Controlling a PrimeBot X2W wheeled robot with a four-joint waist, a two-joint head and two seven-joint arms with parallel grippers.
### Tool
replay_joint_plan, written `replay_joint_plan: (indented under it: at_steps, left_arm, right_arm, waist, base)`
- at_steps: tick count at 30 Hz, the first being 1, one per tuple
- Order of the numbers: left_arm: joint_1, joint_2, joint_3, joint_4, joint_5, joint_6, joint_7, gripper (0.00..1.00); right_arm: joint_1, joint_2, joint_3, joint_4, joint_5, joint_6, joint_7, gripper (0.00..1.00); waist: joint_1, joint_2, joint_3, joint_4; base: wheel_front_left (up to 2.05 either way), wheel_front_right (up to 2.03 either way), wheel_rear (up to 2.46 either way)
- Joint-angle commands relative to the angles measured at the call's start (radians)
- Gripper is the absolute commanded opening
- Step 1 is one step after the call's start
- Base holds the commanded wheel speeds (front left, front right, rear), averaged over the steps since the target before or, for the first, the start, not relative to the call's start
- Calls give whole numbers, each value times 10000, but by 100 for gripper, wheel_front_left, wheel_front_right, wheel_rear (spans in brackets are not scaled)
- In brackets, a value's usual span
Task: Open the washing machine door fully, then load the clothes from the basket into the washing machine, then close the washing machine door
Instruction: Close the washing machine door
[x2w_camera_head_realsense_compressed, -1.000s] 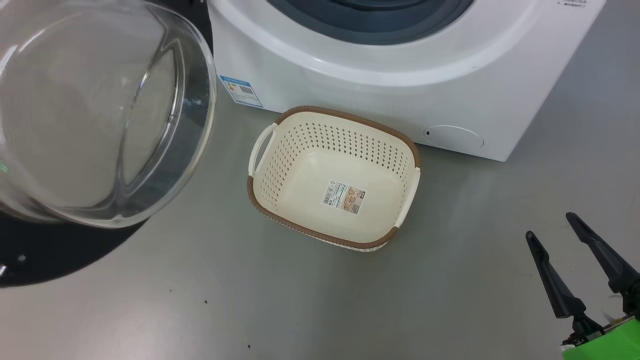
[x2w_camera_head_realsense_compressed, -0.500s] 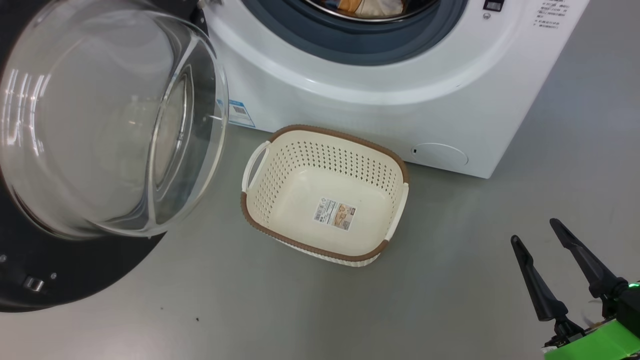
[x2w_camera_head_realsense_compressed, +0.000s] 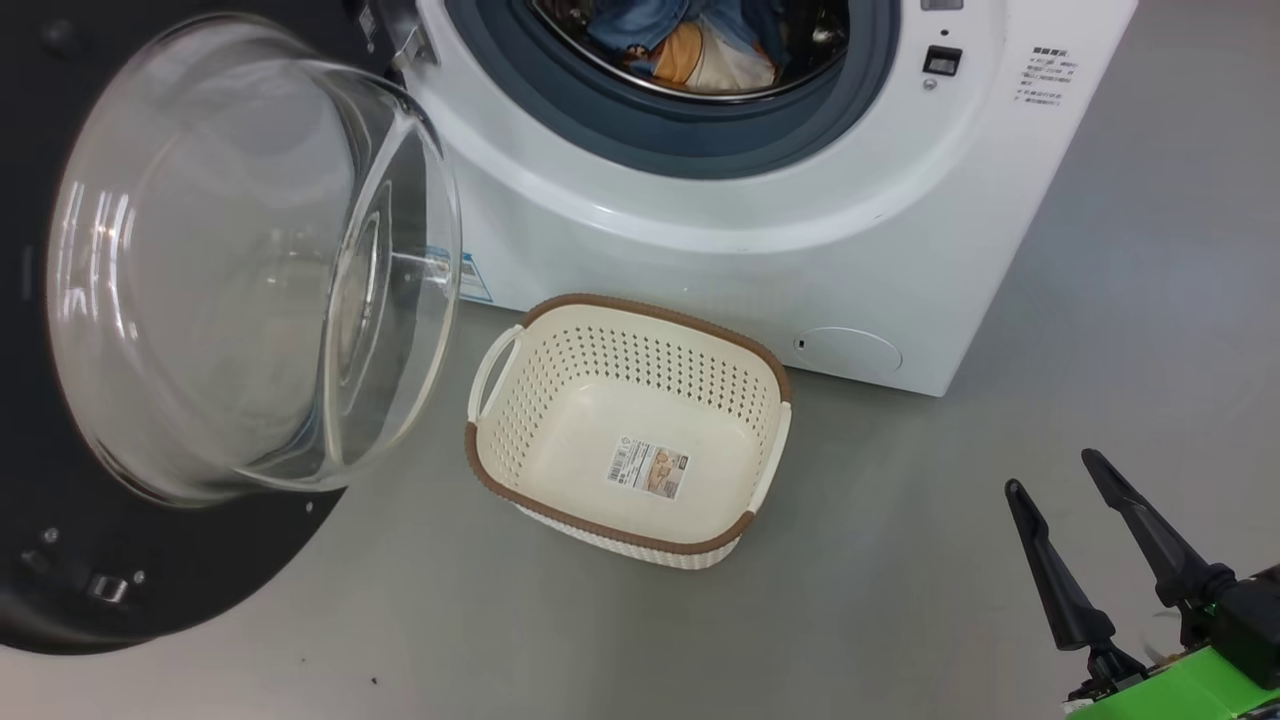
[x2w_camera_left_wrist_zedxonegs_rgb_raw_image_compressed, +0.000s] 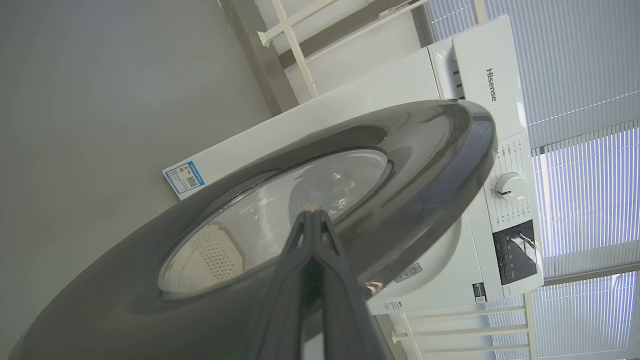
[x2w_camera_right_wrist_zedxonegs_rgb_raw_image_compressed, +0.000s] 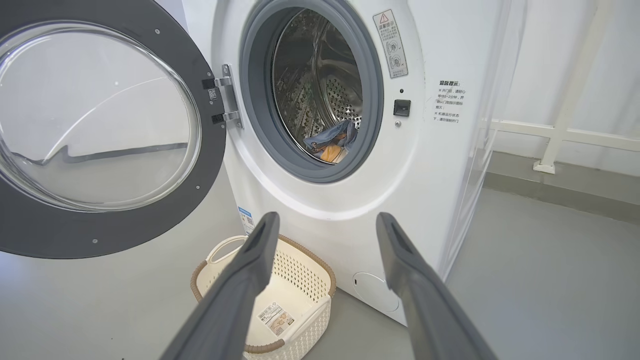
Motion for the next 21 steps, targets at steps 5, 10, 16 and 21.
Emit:
replay_joint_plan:
  at_steps: [5,10,16,21]
  left_arm:
    - [155,442,221,-742,-205,-269,475,0]
    - [367,314,22,-1076,-255,-464,768,0]
    - [486,166,-316,-1492,-288,-665,1106,0]
    - [547,-9,-534,-1853,-274,-686,1191,0]
  right_arm:
    - [82,9,158,-248,-95,16,-117,100]
    - [173,167,109,-268,-154,16,-118,100]
    - [220,370,96,-290,-216,16,-119,100]
    - [216,472,134,-292,-241,16,-119,100]
  waist:
    - [0,-1,-228,-161]
    - [0,-1,-390,-223]
    - [0,-1,-579,-346]
    - [0,-1,-746,-578]
  base:
    - [0,0,0]
    - [0,0,0]
    - [0,0,0]
    - [0,0,0]
